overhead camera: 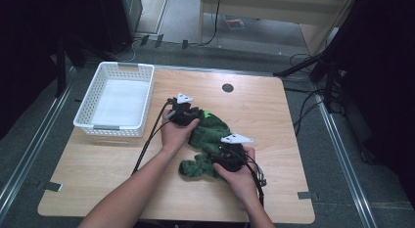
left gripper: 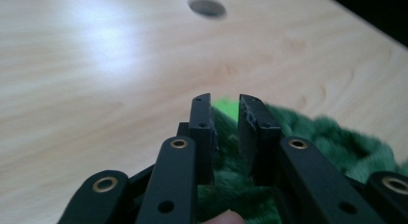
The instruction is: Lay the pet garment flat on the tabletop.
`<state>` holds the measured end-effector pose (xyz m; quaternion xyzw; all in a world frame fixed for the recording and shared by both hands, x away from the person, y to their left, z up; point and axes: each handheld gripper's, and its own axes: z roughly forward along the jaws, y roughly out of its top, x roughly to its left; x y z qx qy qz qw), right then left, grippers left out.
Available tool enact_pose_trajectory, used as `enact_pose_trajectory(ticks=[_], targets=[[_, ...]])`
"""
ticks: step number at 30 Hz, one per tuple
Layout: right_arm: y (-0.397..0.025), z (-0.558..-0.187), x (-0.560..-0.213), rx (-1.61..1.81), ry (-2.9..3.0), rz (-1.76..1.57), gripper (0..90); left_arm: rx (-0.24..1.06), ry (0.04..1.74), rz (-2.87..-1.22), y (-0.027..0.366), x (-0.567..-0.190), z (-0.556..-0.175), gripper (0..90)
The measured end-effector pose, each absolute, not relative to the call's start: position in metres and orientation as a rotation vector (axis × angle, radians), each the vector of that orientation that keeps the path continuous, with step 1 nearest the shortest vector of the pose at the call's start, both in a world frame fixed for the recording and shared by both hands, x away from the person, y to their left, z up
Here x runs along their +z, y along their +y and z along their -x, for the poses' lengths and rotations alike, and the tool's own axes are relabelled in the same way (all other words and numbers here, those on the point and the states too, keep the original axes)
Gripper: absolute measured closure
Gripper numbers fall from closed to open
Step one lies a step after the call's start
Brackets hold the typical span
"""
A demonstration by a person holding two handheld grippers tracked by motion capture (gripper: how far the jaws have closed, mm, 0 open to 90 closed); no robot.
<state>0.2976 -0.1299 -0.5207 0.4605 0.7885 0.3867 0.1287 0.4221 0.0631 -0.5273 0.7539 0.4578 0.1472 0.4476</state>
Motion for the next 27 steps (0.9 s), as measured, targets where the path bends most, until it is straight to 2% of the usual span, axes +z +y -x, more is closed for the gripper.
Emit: enact_pose_trajectory(ticks=[5, 6, 7, 8, 10, 11, 13, 18, 27], targets=[[-0.127, -0.297, -0.532, 1.088, 2.324, -1.339, 54.4, 0.307, 1.14, -1.958, 0.044, -0.539, -0.427, 81.4], [-0.128, -0.298, -0.535, 1.094, 2.342, -1.34, 60.3, 0.314, 1.137, -1.976, 0.041, -0.54, -0.427, 83.0], [-0.128, -0.298, -0.535, 1.094, 2.342, -1.34, 60.3, 0.324, 1.136, -1.99, 0.039, -0.54, -0.428, 83.0], [-0.129, -0.298, -0.54, 1.113, 2.355, -1.341, 65.0, 0.328, 1.141, -1.998, 0.037, -0.539, -0.429, 83.6], [-0.13, -0.298, -0.541, 1.123, 2.362, -1.342, 66.7, 0.343, 1.147, -2.026, 0.033, -0.538, -0.431, 84.0], [-0.131, -0.299, -0.54, 1.128, 2.389, -1.343, 71.5, 0.361, 1.143, -2.046, 0.031, -0.538, -0.433, 84.9], [-0.131, -0.296, -0.539, 1.135, 2.409, -1.349, 74.4, 0.379, 1.138, -2.07, 0.028, -0.538, -0.436, 85.4], [-0.122, -0.286, -0.537, 1.125, 2.458, -1.312, 77.9, 0.471, 1.14, -2.127, 0.018, -0.536, -0.446, 88.4], [-0.119, -0.277, -0.531, 1.126, 2.532, -1.272, 77.8, 0.456, 1.184, -2.108, 0.017, -0.535, -0.463, 90.0]])
